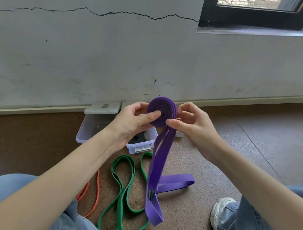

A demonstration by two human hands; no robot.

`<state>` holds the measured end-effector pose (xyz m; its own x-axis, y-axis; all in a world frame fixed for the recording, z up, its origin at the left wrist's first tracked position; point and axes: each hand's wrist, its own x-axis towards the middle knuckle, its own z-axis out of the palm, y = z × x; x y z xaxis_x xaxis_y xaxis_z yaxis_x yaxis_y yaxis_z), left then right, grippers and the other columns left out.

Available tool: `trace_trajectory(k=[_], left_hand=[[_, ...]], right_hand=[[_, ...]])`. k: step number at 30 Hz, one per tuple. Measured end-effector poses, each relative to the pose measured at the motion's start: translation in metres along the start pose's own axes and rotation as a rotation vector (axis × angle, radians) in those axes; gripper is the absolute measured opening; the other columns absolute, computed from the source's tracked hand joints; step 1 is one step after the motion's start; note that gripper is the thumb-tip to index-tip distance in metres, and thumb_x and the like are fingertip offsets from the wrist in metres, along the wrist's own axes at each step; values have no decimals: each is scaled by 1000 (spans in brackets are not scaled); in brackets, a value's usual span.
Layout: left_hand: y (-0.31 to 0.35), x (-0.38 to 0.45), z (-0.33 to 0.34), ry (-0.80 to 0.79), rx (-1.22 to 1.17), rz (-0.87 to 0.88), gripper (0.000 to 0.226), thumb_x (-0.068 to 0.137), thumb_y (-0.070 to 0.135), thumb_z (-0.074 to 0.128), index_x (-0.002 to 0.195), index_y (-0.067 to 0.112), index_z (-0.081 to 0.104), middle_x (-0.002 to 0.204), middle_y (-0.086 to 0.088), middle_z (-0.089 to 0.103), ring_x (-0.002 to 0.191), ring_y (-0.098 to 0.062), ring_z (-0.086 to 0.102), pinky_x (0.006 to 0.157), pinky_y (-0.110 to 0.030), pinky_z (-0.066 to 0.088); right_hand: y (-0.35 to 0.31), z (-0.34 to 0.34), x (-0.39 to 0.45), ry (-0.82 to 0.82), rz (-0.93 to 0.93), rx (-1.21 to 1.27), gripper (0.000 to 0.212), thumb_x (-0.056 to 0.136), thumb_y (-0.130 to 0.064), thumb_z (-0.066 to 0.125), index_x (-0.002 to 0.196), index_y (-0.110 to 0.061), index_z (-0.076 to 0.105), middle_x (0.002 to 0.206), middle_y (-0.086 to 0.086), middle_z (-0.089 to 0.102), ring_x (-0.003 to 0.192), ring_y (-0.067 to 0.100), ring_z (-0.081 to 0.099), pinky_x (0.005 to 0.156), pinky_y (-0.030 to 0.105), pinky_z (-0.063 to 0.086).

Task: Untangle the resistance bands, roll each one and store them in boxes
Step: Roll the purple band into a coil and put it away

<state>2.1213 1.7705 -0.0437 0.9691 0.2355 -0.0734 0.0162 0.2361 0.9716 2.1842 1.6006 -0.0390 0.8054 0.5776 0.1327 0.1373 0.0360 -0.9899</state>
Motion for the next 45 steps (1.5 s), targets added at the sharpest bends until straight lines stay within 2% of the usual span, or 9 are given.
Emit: trace_trajectory(k=[5,10,12,15,23,30,34,38,45], left_hand=[[-4,-1,-13,-250,531,-48,34,67,10,80,96,23,68,89,6,74,87,-7,68,77,-19,52],[12,-4,-21,-397,480,-195,41,66,33,75,104,17,71,102,-5,73,99,-18,68,85,-26,55],[12,-4,-18,-387,556,-184,39,70,27,75,106,13,69,100,-7,73,97,-20,69,86,-30,55],[12,-5,-12,-367,605,-113,30,77,13,74,106,12,67,89,-4,75,81,-13,71,68,-21,56],[27,-1,-13,-182,9,17,30,70,24,67,98,14,69,95,-6,74,85,-21,72,70,-27,57],[5,-2,-5,-144,-54,-56,36,67,20,69,103,13,67,101,-6,73,92,-18,70,77,-26,57],[9,0,-16,-195,303,-35,44,59,18,82,100,24,67,105,0,72,102,-17,66,86,-29,52],[5,-3,-9,-258,353,-48,41,67,16,78,106,22,65,106,-4,69,93,-17,70,74,-26,57],[16,0,-10,-121,79,44,37,60,14,74,97,14,68,95,0,74,87,-17,71,71,-26,57]], right_hand=[[-2,-4,1,-175,-172,-487,26,81,-8,69,92,-25,53,86,-2,64,80,16,60,74,27,51],[-9,-12,5,-275,-172,-604,29,81,-6,68,96,-26,55,94,-5,62,94,15,60,78,27,55],[-9,-11,5,-311,-180,-637,30,80,-4,69,95,-26,55,93,-5,62,92,13,61,75,23,54],[-6,-10,5,-333,-178,-684,27,80,-6,69,94,-25,56,92,-5,64,90,14,63,77,27,55],[-7,-6,3,-48,1,59,36,62,-24,74,88,-12,55,82,6,67,75,20,64,66,29,52],[0,-2,-1,19,8,-77,25,76,-6,72,92,-4,53,88,11,69,77,20,65,73,34,55],[-12,-10,1,-61,-62,-245,22,81,-7,67,96,-21,58,95,4,66,90,19,61,78,27,52],[-17,-5,0,-159,-133,-385,23,85,-7,64,101,-22,60,103,7,65,94,23,63,80,37,56],[-22,-7,5,58,-68,-208,35,71,-14,76,98,-15,54,96,12,69,87,27,68,79,34,58]])
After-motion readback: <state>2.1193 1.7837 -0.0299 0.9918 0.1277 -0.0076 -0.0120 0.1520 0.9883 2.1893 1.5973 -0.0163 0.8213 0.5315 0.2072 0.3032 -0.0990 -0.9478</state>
